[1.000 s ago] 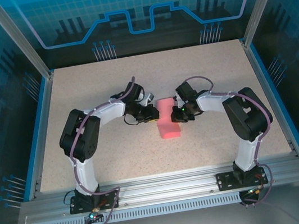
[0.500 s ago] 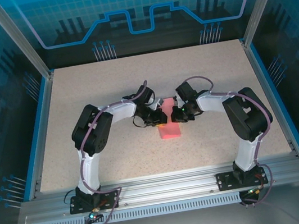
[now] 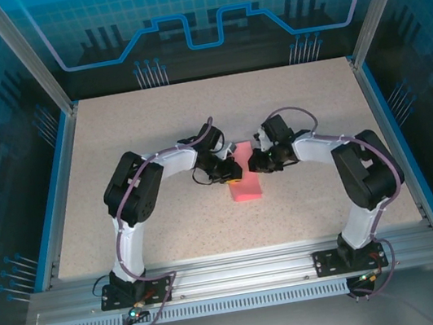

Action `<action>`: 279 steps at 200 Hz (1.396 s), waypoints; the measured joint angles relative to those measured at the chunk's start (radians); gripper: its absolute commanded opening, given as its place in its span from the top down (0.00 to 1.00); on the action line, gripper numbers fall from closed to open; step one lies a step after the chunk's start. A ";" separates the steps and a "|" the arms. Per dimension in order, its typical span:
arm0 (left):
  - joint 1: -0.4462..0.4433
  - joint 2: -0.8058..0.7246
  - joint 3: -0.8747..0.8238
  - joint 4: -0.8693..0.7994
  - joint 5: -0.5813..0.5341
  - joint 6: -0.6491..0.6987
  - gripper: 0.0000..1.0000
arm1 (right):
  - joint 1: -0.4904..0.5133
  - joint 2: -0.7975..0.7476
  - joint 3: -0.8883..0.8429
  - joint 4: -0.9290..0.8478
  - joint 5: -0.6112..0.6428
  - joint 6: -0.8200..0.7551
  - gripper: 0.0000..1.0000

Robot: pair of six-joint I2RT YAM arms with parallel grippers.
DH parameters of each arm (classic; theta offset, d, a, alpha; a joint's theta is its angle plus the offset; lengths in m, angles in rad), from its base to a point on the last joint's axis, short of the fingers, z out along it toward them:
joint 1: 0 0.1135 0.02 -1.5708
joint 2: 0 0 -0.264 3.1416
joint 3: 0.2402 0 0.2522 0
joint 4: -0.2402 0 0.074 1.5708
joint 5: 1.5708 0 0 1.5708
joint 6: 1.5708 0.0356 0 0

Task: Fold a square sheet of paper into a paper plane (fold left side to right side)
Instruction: Hold the square sheet of paper at the center of the table, then first fold the square sheet of paper in half at the center of the table.

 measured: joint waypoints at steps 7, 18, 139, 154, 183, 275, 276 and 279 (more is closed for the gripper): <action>0.000 0.000 0.000 0.000 0.000 0.000 0.81 | -0.006 0.001 0.004 0.010 -0.011 0.000 0.88; -0.001 0.000 0.000 0.000 0.000 0.000 0.81 | -0.012 0.006 0.010 0.030 -0.024 0.000 0.88; -0.006 0.001 0.003 -0.004 -0.001 0.000 0.80 | -0.011 0.231 0.161 0.079 -0.088 0.002 0.90; -0.006 0.001 0.003 -0.006 -0.001 0.001 0.80 | -0.010 0.233 0.174 0.058 -0.083 0.005 0.90; -0.008 0.000 0.001 -0.006 -0.002 0.003 0.80 | -0.009 0.237 0.188 0.029 -0.071 0.009 0.90; -0.034 -0.092 -0.124 -0.004 -0.026 0.035 0.79 | -0.005 0.238 0.202 -0.018 -0.069 0.012 0.90; -0.034 -0.092 -0.125 -0.005 -0.026 0.036 0.79 | -0.005 0.238 0.202 -0.018 -0.069 0.012 0.90; -0.035 -0.095 -0.129 -0.005 -0.027 0.038 0.79 | -0.005 0.238 0.202 -0.019 -0.069 0.012 0.90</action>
